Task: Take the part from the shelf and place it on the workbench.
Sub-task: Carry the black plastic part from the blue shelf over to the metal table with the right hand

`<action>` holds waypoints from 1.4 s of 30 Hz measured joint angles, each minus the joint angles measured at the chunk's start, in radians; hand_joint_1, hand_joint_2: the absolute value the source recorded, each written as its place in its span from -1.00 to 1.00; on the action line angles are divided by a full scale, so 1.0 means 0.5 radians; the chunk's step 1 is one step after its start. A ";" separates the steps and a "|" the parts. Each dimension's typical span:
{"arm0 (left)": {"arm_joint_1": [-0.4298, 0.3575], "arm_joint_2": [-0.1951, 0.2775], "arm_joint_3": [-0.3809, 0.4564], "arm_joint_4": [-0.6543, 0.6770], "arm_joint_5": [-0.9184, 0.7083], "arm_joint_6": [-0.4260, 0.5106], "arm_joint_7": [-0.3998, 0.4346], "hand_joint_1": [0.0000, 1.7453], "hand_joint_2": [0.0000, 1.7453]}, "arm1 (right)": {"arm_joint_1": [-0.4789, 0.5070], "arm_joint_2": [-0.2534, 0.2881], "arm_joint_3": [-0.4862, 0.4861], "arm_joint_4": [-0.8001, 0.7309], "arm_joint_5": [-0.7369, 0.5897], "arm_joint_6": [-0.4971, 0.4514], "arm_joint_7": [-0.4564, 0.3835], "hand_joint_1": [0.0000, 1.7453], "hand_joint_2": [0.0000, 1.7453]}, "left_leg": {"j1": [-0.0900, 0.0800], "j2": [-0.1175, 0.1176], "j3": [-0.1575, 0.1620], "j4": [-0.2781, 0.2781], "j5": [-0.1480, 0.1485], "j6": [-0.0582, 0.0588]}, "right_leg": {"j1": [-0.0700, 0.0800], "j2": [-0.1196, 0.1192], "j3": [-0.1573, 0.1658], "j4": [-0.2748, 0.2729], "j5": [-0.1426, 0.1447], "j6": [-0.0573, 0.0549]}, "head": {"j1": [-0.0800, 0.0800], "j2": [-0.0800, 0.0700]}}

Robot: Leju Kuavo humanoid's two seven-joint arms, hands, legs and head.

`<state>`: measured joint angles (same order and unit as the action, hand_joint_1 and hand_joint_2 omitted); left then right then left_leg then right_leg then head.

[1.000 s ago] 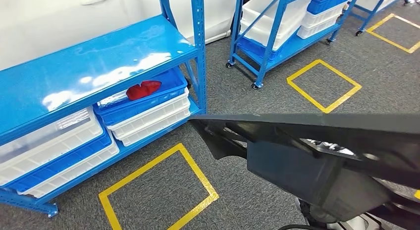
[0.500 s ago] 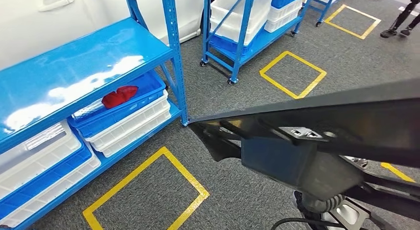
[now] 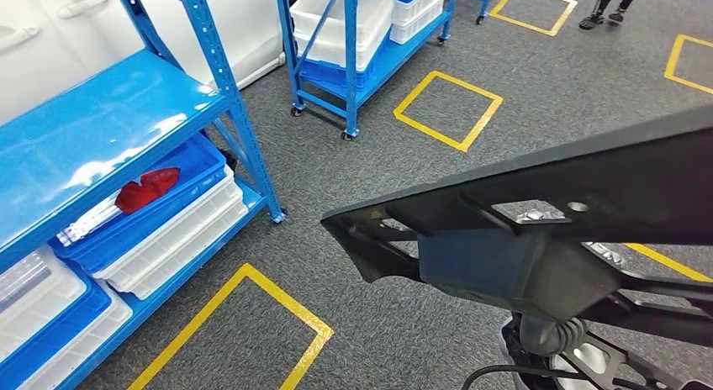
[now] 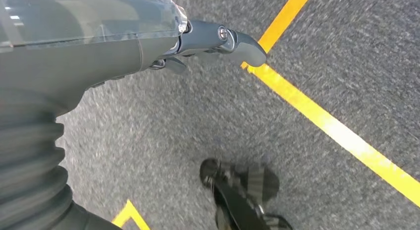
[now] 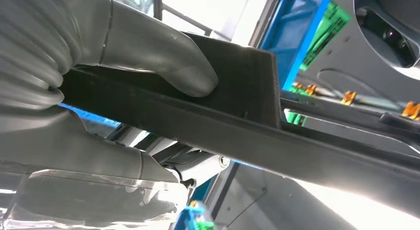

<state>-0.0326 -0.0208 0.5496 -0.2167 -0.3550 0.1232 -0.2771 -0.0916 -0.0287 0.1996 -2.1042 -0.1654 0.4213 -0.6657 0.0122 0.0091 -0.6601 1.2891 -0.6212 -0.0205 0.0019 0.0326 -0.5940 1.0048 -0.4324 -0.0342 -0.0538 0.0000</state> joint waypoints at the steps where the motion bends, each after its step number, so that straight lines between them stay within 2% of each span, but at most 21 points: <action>1: 0.002 0.007 0.001 0.000 0.000 -0.002 -0.007 -1.00 1.00 | 0.010 0.013 -0.026 0.006 -0.002 0.034 0.000 1.00 1.00 | 0.000 -0.002 -0.005 -0.010 0.037 0.001 | 0.001 0.030 0.001 0.003 -0.001 0.000 | 0.000 0.000; 3: 0.000 0.019 0.007 0.000 0.001 -0.011 -0.025 -1.00 1.00 | 0.016 0.042 -0.077 0.018 -0.003 0.095 0.000 1.00 1.00 | 0.004 -0.039 0.080 -0.232 0.193 0.007 | -0.002 0.087 0.004 0.015 -0.005 0.007 | 0.000 0.000; 5: -0.003 0.027 0.016 0.000 0.000 -0.025 -0.044 -1.00 1.00 | 0.011 0.070 -0.114 0.031 -0.002 0.128 0.000 1.00 1.00 | 0.012 -0.131 0.174 -0.465 0.288 0.012 | -0.002 0.136 -0.005 0.034 -0.012 0.023 | 0.000 0.000; 7: -0.006 0.032 0.026 0.000 -0.002 -0.038 -0.061 -1.00 1.00 | -0.003 0.089 -0.132 0.047 0.000 0.133 0.000 1.00 1.00 | 0.009 -0.167 0.201 -0.530 0.291 0.022 | -0.007 0.179 -0.023 0.044 -0.009 0.047 | 0.000 0.000; 9: -0.013 0.035 0.033 0.000 -0.006 -0.047 -0.077 -1.00 1.00 | -0.024 0.098 -0.136 0.072 0.000 0.106 0.000 1.00 1.00 | 0.005 -0.122 0.208 -0.542 0.303 0.046 | -0.015 0.195 -0.036 0.048 -0.004 0.071 | 0.000 0.000; 11: -0.020 0.039 0.037 0.000 -0.013 -0.054 -0.086 -1.00 1.00 | -0.062 0.099 -0.133 0.113 -0.008 0.061 0.000 1.00 1.00 | 0.006 -0.074 0.214 -0.559 0.316 0.072 | -0.011 0.094 -0.077 0.130 -0.055 0.091 | 0.000 0.000; 13: -0.020 0.043 0.043 0.000 -0.018 -0.055 -0.085 -1.00 1.00 | -0.111 0.099 -0.118 0.167 -0.032 0.012 0.000 1.00 1.00 | 0.000 -0.023 0.215 -0.565 0.317 0.085 | -0.015 -0.024 -0.189 0.363 -0.173 0.107 | 0.001 0.000; 15: -0.015 0.049 0.055 0.000 -0.020 -0.047 -0.078 -1.00 1.00 | -0.139 0.098 -0.098 0.226 -0.065 -0.033 0.000 1.00 1.00 | -0.005 0.031 0.213 -0.564 0.314 0.088 | -0.027 -0.050 -0.294 0.578 -0.247 0.120 | 0.001 0.000; 16: -0.014 0.052 0.062 0.000 -0.020 -0.042 -0.075 -1.00 1.00 | -0.144 0.097 -0.092 0.250 -0.080 -0.050 0.000 1.00 1.00 | -0.006 0.055 0.213 -0.563 0.312 0.087 | -0.030 -0.055 -0.300 0.591 -0.232 0.122 | 0.001 0.000; 18: -0.015 0.056 0.074 0.000 -0.028 -0.035 -0.069 -1.00 1.00 | -0.149 0.093 -0.090 0.279 -0.093 -0.070 0.000 1.00 1.00 | -0.006 0.097 0.220 -0.563 0.306 0.081 | -0.029 -0.092 -0.192 0.393 -0.119 0.115 | 0.001 0.000; 19: -0.015 0.059 0.079 0.000 -0.034 -0.033 -0.062 -1.00 1.00 | -0.152 0.091 -0.090 0.285 -0.095 -0.075 0.000 1.00 1.00 | -0.009 0.116 0.225 -0.563 0.302 0.074 | -0.019 -0.141 -0.114 0.247 -0.072 0.105 | 0.001 0.000; 22: -0.012 0.072 0.084 0.000 -0.059 -0.015 -0.039 -1.00 1.00 | -0.151 0.088 -0.095 0.287 -0.093 -0.073 0.000 1.00 1.00 | -0.018 0.170 0.236 -0.561 0.287 0.045 | 0.016 -0.211 -0.016 0.038 -0.033 0.059 | 0.000 0.000; 24: -0.016 0.079 0.084 0.000 -0.072 -0.005 -0.034 -1.00 1.00 | -0.137 0.088 -0.107 0.281 -0.085 -0.069 0.000 1.00 1.00 | -0.014 0.202 0.246 -0.563 0.277 0.023 | 0.018 -0.160 -0.015 0.025 -0.025 0.035 | 0.000 0.000; 26: -0.020 0.090 0.085 -0.001 -0.080 -0.004 -0.030 -1.00 1.00 | -0.120 0.090 -0.120 0.269 -0.070 -0.061 0.000 1.00 1.00 | -0.007 0.148 0.231 -0.501 0.226 0.006 | 0.009 -0.116 0.001 0.001 -0.013 0.010 | 0.000 0.000; 29: -0.012 0.110 0.087 0.000 -0.095 -0.011 -0.015 -1.00 1.00 | -0.093 0.105 -0.139 0.261 -0.047 -0.039 0.000 1.00 1.00 | 0.000 0.024 0.062 -0.146 0.057 -0.005 | 0.009 -0.045 0.011 -0.007 -0.010 -0.014 | 0.000 0.000; 31: -0.007 0.117 0.087 0.000 -0.111 -0.021 -0.006 -1.00 1.00 | -0.072 0.114 -0.152 0.259 -0.030 -0.032 0.000 1.00 1.00 | 0.001 0.002 -0.022 -0.010 0.046 -0.008 | 0.012 0.012 0.012 -0.002 -0.013 -0.017 | 0.000 0.000; 33: -0.011 0.118 0.087 0.000 -0.127 -0.032 -0.003 -1.00 1.00 | -0.058 0.118 -0.162 0.256 -0.005 -0.034 0.000 1.00 1.00 | 0.004 -0.019 0.030 -0.169 0.182 -0.005 | 0.010 0.068 0.017 0.010 -0.019 -0.011 | 0.000 0.000; 35: -0.015 0.118 0.087 0.000 -0.141 -0.038 -0.003 -1.00 1.00 | -0.052 0.118 -0.167 0.248 0.015 -0.036 0.000 1.00 1.00 | 0.011 -0.104 0.136 -0.420 0.298 0.001 | 0.007 0.118 0.013 0.031 -0.031 0.003 | 0.000 0.000; 37: -0.018 0.118 0.087 0.000 -0.146 -0.039 -0.003 -1.00 1.00 | -0.046 0.118 -0.168 0.240 0.019 -0.030 0.000 1.00 1.00 | 0.011 -0.163 0.183 -0.525 0.315 0.010 | 0.000 0.160 -0.002 0.044 -0.034 0.025 | 0.000 0.000; 39: -0.027 0.115 0.087 0.000 -0.147 -0.040 -0.008 -1.00 1.00 | -0.037 0.117 -0.168 0.233 0.018 -0.020 0.000 1.00 1.00 | 0.007 -0.133 0.190 -0.539 0.318 0.027 | -0.007 0.193 -0.012 0.041 -0.028 0.050 | 0.000 0.000; 42: -0.039 0.106 0.087 0.000 -0.153 -0.044 -0.021 -1.00 1.00 | -0.041 0.117 -0.168 0.231 0.020 -0.014 0.000 1.00 1.00 | 0.012 -0.065 0.207 -0.573 0.334 0.066 | -0.002 0.067 -0.062 0.144 -0.096 0.076 | 0.000 0.000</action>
<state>-0.0522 0.0324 0.5932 -0.2167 -0.4314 0.1011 -0.2878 -0.1122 0.0298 0.1157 -1.9888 -0.1552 0.4143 -0.6657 0.0181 -0.0236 -0.5568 1.0027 -0.4544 0.0123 0.0011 0.0660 -0.6251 1.0769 -0.4805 0.0036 -0.0536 0.0000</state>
